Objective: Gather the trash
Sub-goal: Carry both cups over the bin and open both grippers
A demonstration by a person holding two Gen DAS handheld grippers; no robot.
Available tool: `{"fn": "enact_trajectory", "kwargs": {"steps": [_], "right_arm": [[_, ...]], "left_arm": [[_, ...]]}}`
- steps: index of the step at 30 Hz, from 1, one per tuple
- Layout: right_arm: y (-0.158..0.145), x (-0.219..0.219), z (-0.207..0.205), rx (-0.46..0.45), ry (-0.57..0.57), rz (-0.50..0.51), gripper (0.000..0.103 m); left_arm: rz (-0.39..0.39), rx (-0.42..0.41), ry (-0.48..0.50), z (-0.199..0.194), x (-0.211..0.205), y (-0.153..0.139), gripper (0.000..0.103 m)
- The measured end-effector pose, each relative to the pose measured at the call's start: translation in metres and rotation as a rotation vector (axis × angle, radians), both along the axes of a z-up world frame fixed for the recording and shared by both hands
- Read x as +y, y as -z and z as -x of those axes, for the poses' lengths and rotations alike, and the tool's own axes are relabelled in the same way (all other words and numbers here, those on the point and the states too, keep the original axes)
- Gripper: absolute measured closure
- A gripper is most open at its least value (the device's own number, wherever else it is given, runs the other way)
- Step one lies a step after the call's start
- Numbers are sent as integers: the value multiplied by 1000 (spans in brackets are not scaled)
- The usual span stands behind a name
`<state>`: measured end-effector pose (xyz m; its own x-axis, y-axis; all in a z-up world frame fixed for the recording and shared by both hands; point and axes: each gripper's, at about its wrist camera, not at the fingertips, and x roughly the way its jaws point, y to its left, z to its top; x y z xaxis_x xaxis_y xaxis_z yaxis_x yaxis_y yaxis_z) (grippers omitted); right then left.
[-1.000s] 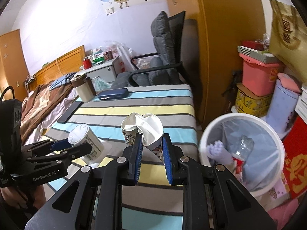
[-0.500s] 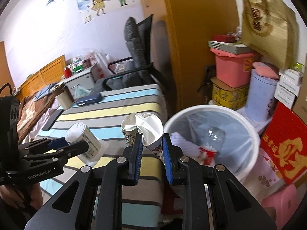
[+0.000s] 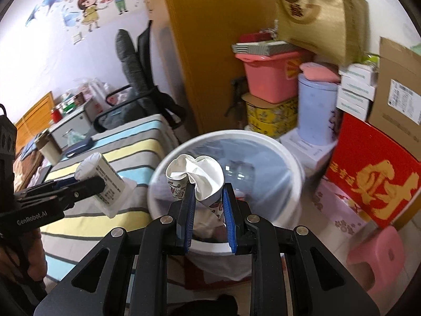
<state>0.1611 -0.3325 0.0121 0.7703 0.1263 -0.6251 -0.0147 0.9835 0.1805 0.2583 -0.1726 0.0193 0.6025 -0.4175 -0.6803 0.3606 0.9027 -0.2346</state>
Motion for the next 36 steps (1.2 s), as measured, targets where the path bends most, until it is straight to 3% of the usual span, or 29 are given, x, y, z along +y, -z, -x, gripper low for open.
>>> {"fn": "enact_trajectory", "kwargs": {"steps": [12, 24, 28, 36], "right_arm": [[20, -19, -12, 56, 56, 5, 80], [33, -23, -21, 116, 40, 0, 79], [31, -23, -20, 109, 38, 7, 65], [28, -24, -13, 99, 49, -2, 64]], "left_arm": [[-7, 55, 80, -30, -43, 27, 54], [-23, 90, 146, -45, -70, 48, 54], [-25, 78, 154, -44, -73, 47, 53], [-26, 58, 123, -35, -55, 38, 53]]}}
